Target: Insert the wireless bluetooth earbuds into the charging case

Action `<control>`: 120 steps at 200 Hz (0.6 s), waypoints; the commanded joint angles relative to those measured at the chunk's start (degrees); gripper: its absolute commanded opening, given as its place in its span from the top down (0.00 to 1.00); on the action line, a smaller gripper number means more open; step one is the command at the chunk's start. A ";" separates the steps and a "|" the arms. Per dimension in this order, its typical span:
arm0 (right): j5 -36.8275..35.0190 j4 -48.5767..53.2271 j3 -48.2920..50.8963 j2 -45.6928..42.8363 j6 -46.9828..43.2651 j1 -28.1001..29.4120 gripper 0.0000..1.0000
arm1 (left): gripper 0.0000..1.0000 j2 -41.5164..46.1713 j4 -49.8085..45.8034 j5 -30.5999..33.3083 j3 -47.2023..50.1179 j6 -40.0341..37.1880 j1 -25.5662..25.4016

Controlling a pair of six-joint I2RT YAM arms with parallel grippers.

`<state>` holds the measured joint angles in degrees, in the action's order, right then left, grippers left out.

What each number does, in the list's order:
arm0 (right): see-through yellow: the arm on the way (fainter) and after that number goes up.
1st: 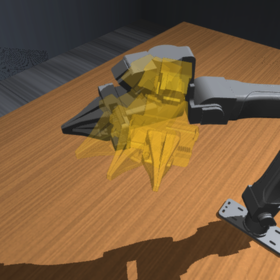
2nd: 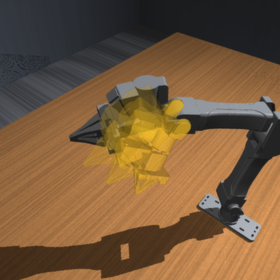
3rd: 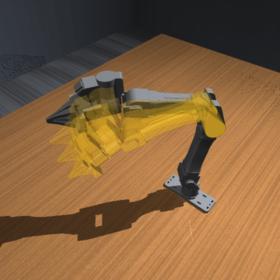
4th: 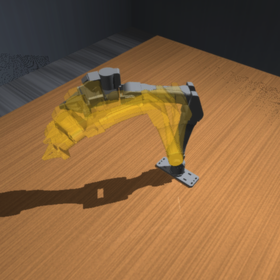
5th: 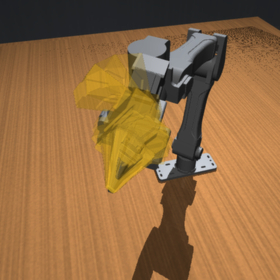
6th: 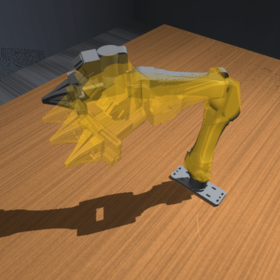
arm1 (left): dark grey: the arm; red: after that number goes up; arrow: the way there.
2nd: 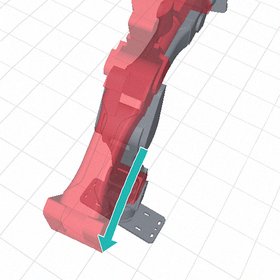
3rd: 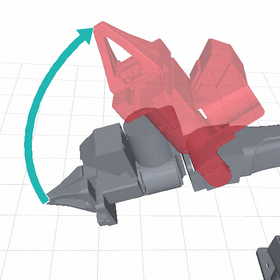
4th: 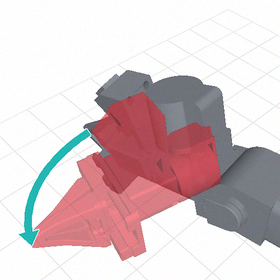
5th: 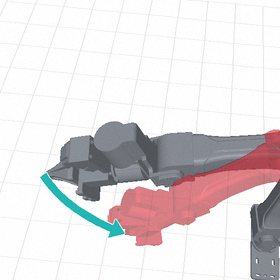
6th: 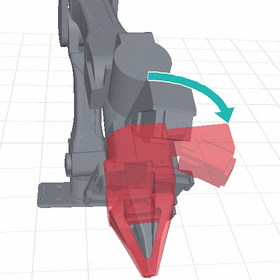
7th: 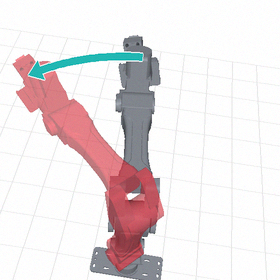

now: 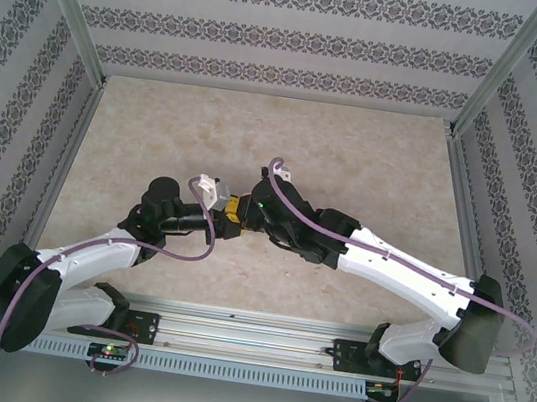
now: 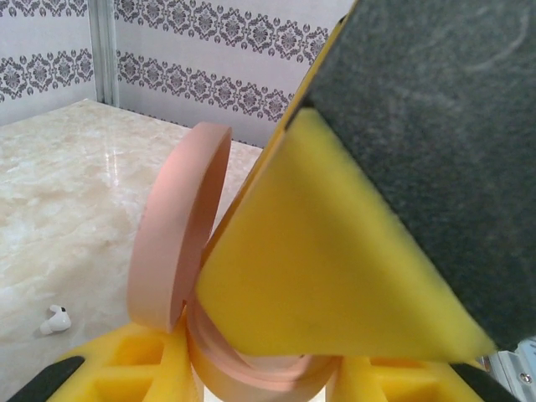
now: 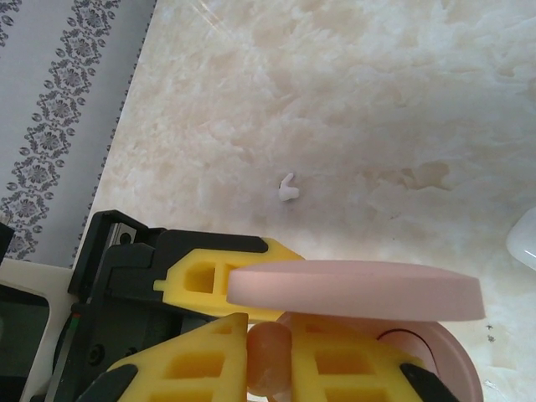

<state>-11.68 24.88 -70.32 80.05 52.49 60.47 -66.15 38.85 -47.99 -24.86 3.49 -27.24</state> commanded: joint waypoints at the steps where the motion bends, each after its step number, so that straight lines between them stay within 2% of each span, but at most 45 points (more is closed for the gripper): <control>1: 0.43 0.91 1.23 1.14 -0.36 -0.58 0.81 | 0.87 1.70 1.76 -1.58 -0.88 0.64 0.48; 120: -2.20 3.78 0.78 -1.82 -0.11 -0.39 0.67 | 0.86 2.77 0.62 -1.30 -0.34 0.12 0.44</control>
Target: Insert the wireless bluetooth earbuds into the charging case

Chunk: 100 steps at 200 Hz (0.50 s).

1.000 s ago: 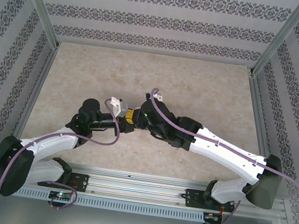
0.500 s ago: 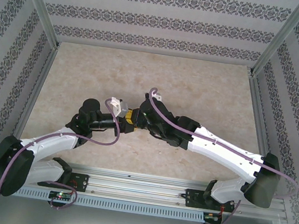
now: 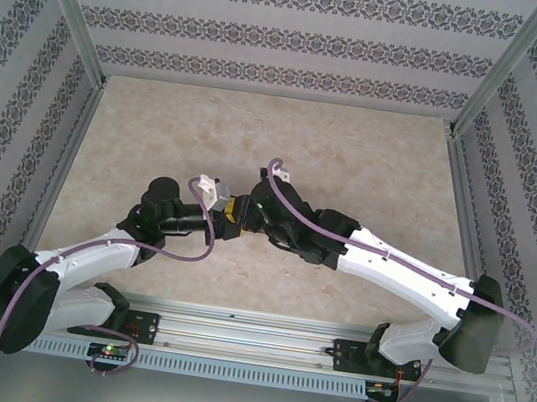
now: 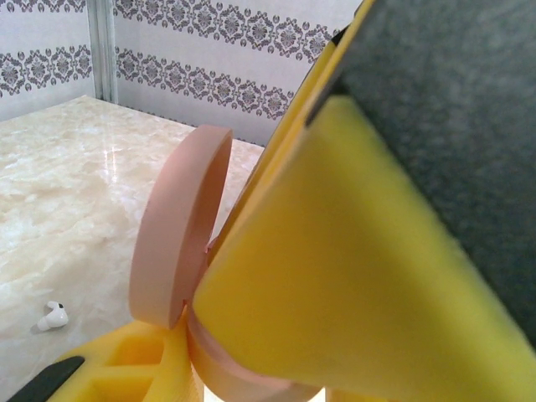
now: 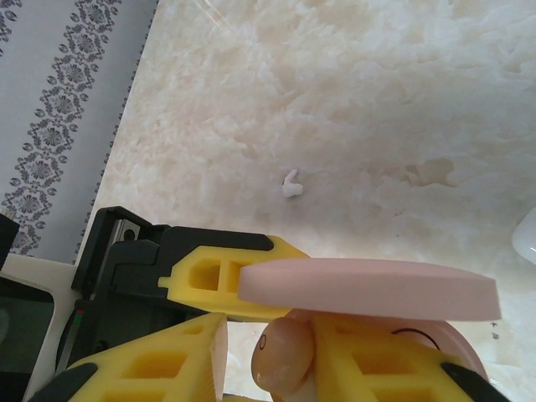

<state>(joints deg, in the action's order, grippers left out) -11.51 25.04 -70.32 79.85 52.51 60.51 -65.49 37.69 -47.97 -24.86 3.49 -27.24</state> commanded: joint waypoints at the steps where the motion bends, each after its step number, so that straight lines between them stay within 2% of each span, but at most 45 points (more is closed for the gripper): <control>1: -2.42 3.62 0.75 -1.67 -0.13 -0.42 0.66 | 0.87 2.12 1.78 -1.29 -0.35 0.12 0.48; 55: -3.43 5.54 -0.65 -3.45 -0.02 -0.13 0.60 | 0.87 2.13 1.50 -1.33 -0.27 -0.06 0.48; 100: -2.74 6.04 -1.57 -4.35 -0.13 0.05 0.61 | 0.87 2.21 1.51 -1.35 -0.17 -0.11 0.53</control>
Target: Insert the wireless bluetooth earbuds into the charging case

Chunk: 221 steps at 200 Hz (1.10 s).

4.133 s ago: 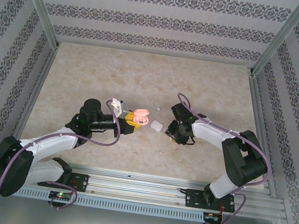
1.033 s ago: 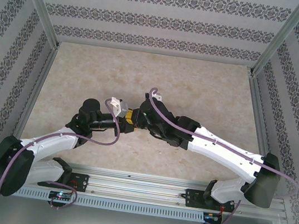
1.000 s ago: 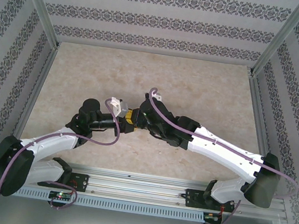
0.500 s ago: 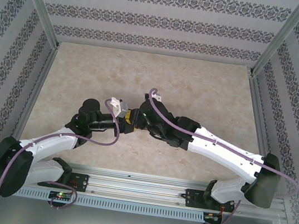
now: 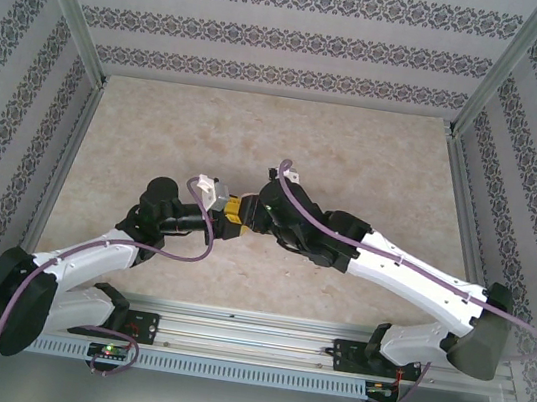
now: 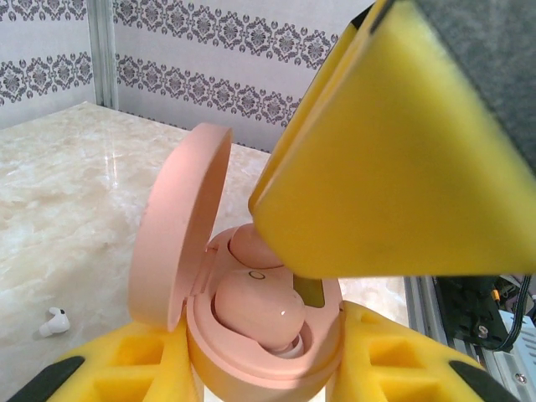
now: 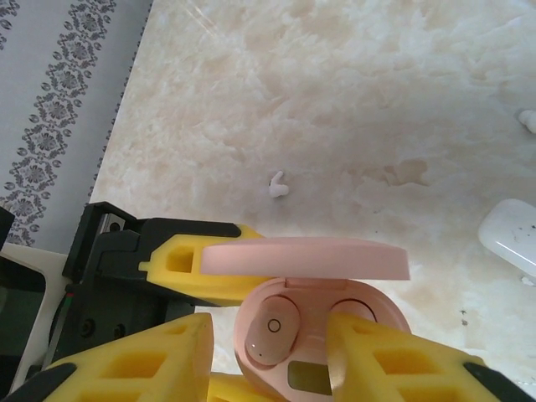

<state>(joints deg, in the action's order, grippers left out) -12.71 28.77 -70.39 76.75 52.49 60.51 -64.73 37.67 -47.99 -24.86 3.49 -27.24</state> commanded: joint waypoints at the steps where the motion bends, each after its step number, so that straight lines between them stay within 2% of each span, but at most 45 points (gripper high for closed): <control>1: -1.49 2.32 -1.55 -1.29 -0.11 0.05 0.61 | 0.87 1.45 1.53 -1.32 -0.18 -0.08 0.53; 49: -0.47 4.20 -4.42 -3.52 -1.83 0.14 0.67 | 0.86 1.60 1.00 -2.07 -0.23 -1.35 0.50; 102: 3.42 7.70 -6.67 -2.12 -4.51 -0.83 0.80 | 0.86 1.38 -0.07 -3.50 -1.58 -3.43 0.52; 172: 7.43 7.91 -6.08 3.52 -4.93 -0.98 0.82 | 0.86 1.91 0.04 -3.93 -2.38 -4.01 0.51; 221: 7.35 9.09 -6.88 2.41 -4.93 -1.18 0.83 | 0.87 2.42 -0.75 -3.63 -2.03 -4.71 0.51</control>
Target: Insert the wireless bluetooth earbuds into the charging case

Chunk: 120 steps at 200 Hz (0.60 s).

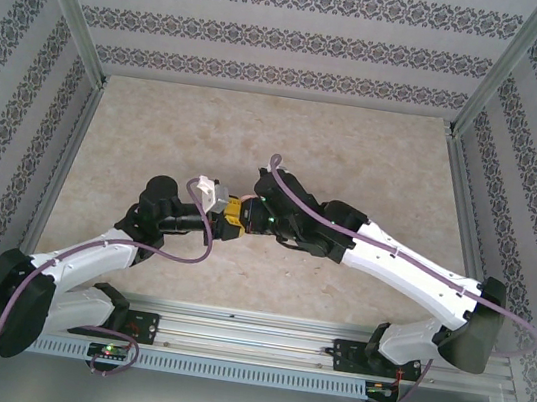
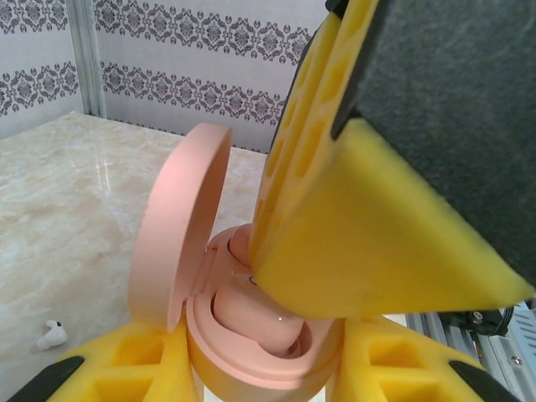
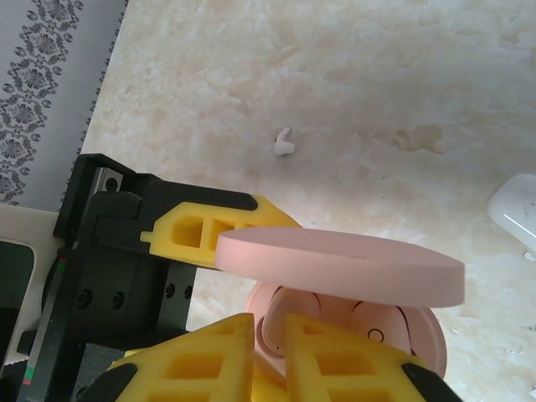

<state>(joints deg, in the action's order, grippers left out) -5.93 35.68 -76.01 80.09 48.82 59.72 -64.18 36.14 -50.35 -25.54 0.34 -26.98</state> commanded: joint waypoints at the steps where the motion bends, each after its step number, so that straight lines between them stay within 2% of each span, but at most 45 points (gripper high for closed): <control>1: 0.57 2.19 -1.34 -1.05 -1.26 -0.40 0.83 | 0.86 1.87 0.73 -1.25 -1.31 -1.61 0.25; 44: -1.48 4.39 -5.08 -7.44 -3.04 -0.98 0.82 | 0.86 2.26 -0.37 -1.32 -1.33 -2.48 0.26; 69: -1.49 5.97 -5.12 -10.04 -4.56 -4.26 0.81 | 0.87 2.50 -1.15 -1.81 -1.71 -3.19 0.20; 120: 5.37 5.86 -4.47 -8.65 -6.46 -12.00 0.70 | 0.87 3.59 -1.59 -3.60 -1.95 -4.72 0.22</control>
<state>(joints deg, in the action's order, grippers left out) -4.86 40.56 -80.23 68.93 44.60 49.84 -62.15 34.89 -51.48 -25.54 -2.02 -26.98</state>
